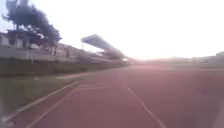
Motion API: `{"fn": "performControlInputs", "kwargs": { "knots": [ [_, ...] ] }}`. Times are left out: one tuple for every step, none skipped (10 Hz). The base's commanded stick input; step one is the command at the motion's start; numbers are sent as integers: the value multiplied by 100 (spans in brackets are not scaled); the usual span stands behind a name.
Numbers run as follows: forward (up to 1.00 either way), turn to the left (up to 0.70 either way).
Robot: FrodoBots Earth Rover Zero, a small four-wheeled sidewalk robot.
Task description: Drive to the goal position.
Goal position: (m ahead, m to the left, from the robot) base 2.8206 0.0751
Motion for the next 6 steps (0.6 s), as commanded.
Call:
{"fn": "performControlInputs", "kwargs": {
  "knots": [
    [70,0],
    [70,0],
    [70,0],
    [70,0],
    [70,0],
    [70,0]
  ]
}}
